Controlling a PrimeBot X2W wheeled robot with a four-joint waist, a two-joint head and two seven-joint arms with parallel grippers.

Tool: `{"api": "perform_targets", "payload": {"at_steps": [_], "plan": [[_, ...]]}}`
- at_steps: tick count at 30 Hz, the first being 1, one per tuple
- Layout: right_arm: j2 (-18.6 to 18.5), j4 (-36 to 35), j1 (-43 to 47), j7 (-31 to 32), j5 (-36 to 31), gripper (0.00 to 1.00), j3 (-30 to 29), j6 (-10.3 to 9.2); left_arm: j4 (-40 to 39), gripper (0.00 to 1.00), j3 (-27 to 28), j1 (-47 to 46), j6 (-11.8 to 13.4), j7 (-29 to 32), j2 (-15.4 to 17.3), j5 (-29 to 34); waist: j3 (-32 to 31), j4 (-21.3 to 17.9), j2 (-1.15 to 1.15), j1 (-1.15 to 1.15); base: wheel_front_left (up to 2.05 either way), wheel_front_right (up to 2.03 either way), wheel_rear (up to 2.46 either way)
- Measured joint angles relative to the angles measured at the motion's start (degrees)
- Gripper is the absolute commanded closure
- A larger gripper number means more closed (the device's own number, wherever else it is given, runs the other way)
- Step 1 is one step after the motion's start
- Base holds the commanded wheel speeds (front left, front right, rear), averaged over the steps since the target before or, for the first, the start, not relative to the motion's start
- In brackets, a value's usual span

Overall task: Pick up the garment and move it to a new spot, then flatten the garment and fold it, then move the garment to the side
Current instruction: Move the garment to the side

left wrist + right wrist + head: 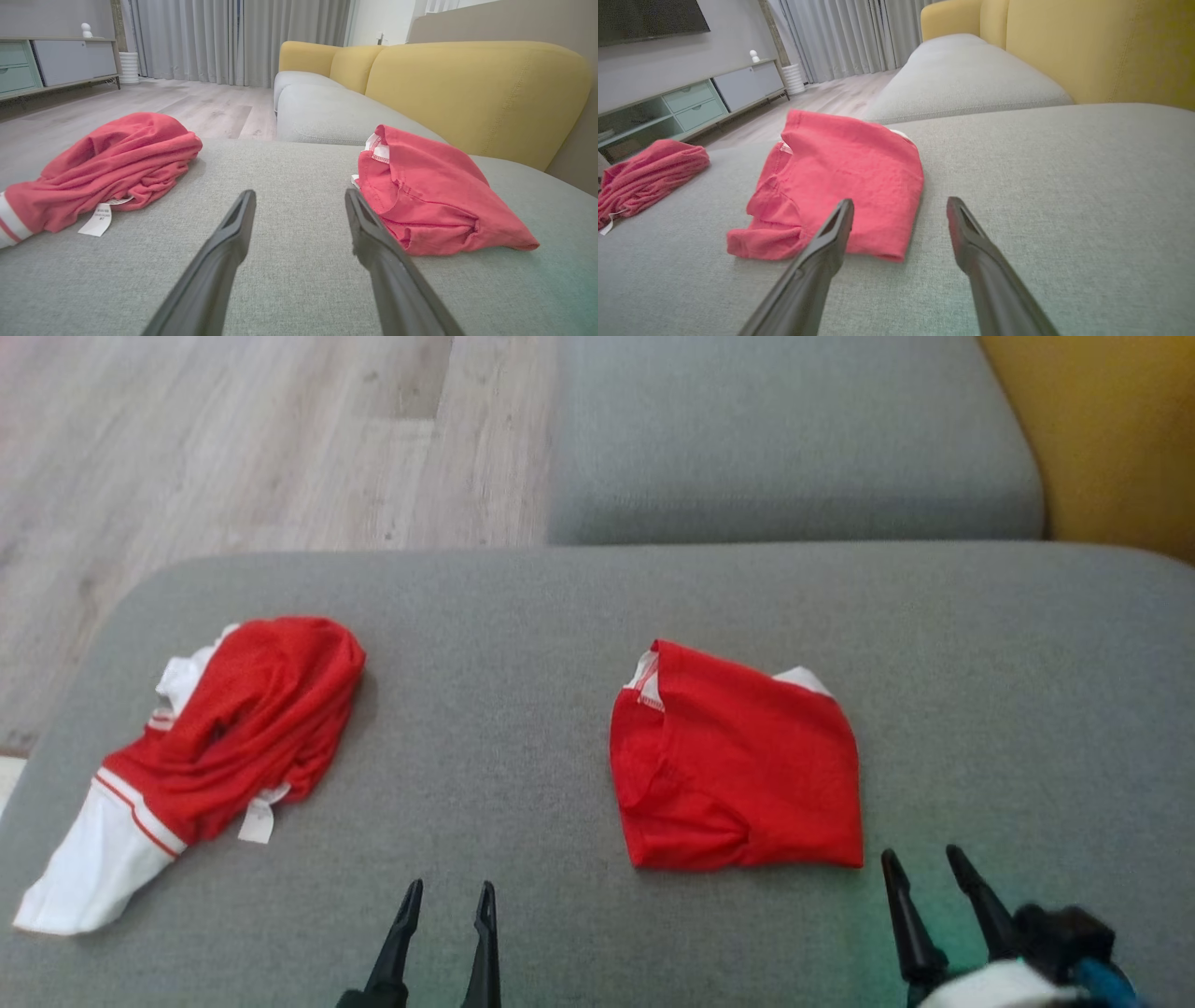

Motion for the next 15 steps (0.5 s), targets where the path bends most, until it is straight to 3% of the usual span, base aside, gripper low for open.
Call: {"api": "perform_targets", "payload": {"at_steps": [15], "plan": [[-0.71,21.21,-25.56,8.08,4.21,0.00,-0.68,0.00,0.10,0.00,-0.80,-6.80,-0.48,-0.01,-0.07,0.00,9.45,0.19,0.00,0.01,0.00,0.00,0.00]]}}
